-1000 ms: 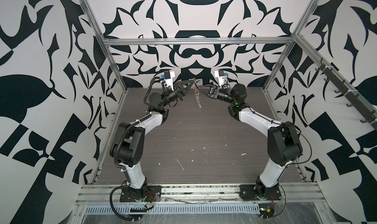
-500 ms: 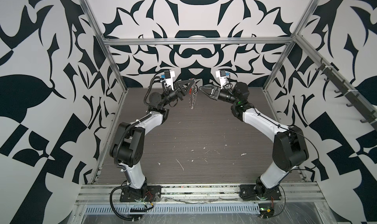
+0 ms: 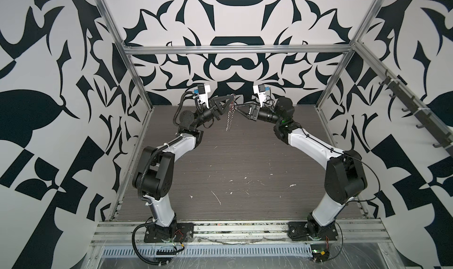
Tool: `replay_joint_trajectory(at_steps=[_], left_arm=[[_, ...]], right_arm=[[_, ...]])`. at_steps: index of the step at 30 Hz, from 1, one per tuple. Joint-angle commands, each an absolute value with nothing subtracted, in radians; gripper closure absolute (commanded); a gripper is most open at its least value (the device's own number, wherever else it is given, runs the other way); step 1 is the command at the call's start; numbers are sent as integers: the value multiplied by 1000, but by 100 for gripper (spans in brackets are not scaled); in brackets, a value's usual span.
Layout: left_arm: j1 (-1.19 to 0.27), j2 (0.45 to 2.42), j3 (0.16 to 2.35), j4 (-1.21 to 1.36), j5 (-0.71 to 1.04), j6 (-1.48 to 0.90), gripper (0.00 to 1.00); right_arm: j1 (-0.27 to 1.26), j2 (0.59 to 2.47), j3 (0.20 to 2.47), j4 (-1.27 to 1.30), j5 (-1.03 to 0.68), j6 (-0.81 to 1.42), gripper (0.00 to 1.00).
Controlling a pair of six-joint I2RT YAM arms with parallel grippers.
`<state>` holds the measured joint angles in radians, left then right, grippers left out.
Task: Put the keys on the keyring
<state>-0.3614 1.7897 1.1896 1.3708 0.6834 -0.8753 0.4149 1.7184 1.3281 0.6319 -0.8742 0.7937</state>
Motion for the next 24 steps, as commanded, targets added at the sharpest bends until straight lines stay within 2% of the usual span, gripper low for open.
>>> replay_joint_trajectory(at_steps=[1,5,7,17,24], left_arm=[[-363,1793,1203,1442,680,-886,100],[-363,1789,1195,1441,680,-879,100],[-362,1787,1195,1442,679,-874,100],[-358,1783,1179,1442,685,-867,100],[-358,1786,1179,1441,690,-872,100]], right_arm=[[417,1710,1377,624,-873,750,62],[417,1697,1376,591,-865,721,80],[417,1688,1373,567,-860,700,85],[410,1579,1343,319,-768,481,93],[398,1543,1338,262,-725,433,98]])
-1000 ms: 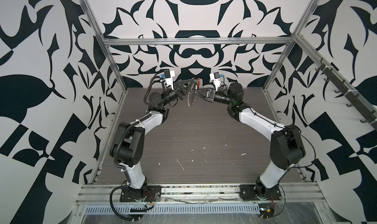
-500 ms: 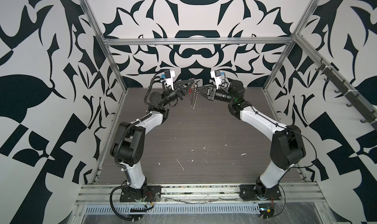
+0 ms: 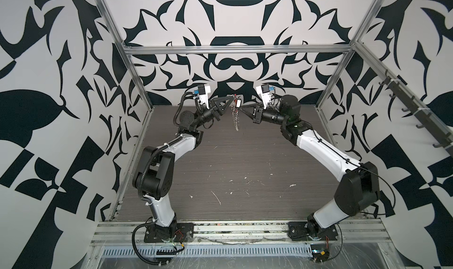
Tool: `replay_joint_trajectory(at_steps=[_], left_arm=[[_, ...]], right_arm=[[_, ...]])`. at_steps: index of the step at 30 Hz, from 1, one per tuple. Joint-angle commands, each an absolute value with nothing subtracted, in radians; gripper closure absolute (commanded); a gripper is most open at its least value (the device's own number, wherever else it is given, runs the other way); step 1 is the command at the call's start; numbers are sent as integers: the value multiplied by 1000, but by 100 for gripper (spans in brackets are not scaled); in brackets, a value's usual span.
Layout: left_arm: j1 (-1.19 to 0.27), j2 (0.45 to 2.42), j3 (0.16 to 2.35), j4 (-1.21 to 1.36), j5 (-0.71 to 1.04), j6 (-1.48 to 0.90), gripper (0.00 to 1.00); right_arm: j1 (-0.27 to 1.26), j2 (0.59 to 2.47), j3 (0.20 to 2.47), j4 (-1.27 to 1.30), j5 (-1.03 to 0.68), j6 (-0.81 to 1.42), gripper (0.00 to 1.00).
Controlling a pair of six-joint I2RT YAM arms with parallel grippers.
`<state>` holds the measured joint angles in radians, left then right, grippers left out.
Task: Put the keys on the keyring
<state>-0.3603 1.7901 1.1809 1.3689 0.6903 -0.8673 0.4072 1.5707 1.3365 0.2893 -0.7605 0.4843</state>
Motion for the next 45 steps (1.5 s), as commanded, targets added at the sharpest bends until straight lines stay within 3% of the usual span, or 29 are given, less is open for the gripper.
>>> replay_joint_trajectory(at_steps=[1,21,45], left_arm=[[-358,1785,1180,1442,692,-871,100],[-358,1795,1203,1442,693,-883,100],[-356,1804,1221,1441,703,-887,100]], right_arm=[[396,1542,1337,263,-721,434,99],[460,1592,1338,243,-713,415,100],[390,1545,1305,219,-699,430,100]])
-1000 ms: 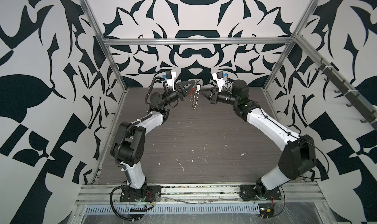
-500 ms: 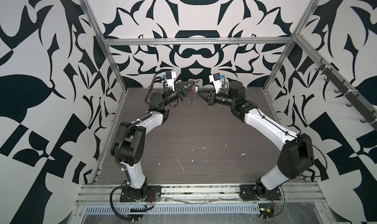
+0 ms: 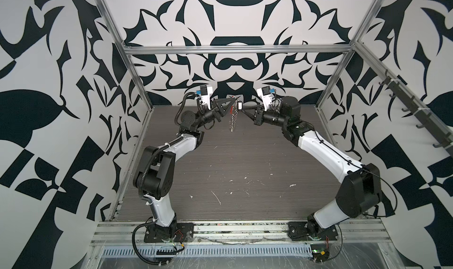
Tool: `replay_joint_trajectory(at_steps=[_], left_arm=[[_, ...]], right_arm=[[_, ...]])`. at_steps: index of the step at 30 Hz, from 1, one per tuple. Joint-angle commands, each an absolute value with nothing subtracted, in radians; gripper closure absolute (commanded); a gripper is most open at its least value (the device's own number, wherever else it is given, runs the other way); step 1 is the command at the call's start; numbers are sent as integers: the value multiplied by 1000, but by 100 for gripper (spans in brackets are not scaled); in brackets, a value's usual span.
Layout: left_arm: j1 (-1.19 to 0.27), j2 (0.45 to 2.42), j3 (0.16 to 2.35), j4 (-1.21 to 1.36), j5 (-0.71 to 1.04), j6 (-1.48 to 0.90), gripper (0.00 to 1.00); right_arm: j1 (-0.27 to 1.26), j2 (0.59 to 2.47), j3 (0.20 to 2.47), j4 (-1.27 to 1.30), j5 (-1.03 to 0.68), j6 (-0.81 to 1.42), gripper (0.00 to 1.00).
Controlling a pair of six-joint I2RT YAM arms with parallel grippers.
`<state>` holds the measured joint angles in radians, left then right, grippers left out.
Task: Put the keys on the keyring
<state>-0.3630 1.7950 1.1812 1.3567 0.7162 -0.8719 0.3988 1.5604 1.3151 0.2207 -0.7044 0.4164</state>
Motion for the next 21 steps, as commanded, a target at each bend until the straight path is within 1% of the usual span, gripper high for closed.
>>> replay_joint_trajectory(at_steps=[1,5,8,16,17,20,21], left_arm=[[-357,1810,1230,1441,703,-891,100],[-357,1843,1275,1442,710,-919,100],[-358,1844,1270,1442,709,-919,100],[-356,1828,1223,1441,715,-894,100],[-353,1822,1208,1437,724,-884,100],[-345,1788,1129,1391,762,-806,100],[-344,1772,1092,1353,775,-759,100]], right_arm=[[392,1546,1303,229,-702,440,100],[417,1571,1300,252,-706,455,100],[423,1584,1303,259,-719,464,100],[410,1521,1250,234,-659,432,100],[408,1511,1239,225,-648,429,96],[407,1478,1192,187,-601,400,77],[406,1463,1172,164,-577,383,74]])
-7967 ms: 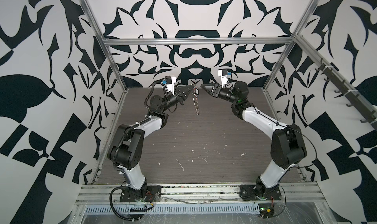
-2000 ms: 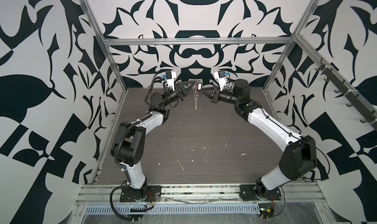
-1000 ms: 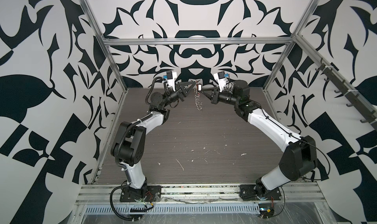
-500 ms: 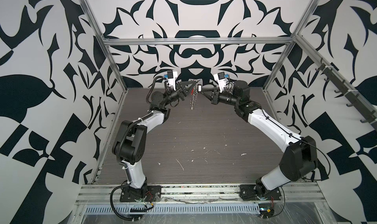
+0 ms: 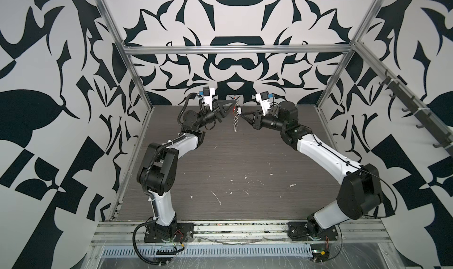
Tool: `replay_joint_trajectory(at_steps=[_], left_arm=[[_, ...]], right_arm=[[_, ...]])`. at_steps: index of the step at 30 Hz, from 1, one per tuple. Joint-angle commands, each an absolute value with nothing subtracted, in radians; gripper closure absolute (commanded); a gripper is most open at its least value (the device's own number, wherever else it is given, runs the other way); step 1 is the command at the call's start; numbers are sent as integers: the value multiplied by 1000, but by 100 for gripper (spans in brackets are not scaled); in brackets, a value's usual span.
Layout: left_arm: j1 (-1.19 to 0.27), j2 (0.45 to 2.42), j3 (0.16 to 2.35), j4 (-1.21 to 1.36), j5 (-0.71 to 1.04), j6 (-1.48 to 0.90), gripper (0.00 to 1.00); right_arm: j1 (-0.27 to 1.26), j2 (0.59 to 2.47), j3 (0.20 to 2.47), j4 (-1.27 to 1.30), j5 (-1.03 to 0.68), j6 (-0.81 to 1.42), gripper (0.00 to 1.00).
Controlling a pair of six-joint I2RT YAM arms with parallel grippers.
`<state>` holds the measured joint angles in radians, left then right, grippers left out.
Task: Put the keys on the keyring
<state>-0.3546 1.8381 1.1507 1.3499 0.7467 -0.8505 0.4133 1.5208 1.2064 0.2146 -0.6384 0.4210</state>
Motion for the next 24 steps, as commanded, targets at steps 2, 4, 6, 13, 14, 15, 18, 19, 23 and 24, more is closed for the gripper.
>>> replay_joint_trajectory(at_steps=[2,4,6,13,14,15,18,19,23,24], left_arm=[[-342,1738,1041,1242,797,-658,100],[-342,1697,1001,1106,818,-549,100],[-341,1642,964,947,825,-412,100],[-345,1427,999,103,660,114,100],[-345,1402,1015,-2,631,174,100],[-346,1382,1031,-83,610,218,100],[-345,1326,1070,-310,554,320,100],[-345,1308,1075,-359,528,345,100],[-345,1241,1093,-521,414,414,98],[-344,1232,1095,-548,388,422,97]], right_arm=[[405,1433,1130,130,-518,356,72],[404,1407,1086,110,-465,332,71],[400,1383,1039,107,-421,314,71],[396,1344,900,149,-354,331,71],[396,1340,879,162,-341,336,71],[393,1338,866,174,-334,342,71],[394,1337,840,210,-332,356,71],[394,1341,838,222,-334,361,71],[393,1370,851,230,-350,377,71],[393,1374,855,232,-357,380,71]])
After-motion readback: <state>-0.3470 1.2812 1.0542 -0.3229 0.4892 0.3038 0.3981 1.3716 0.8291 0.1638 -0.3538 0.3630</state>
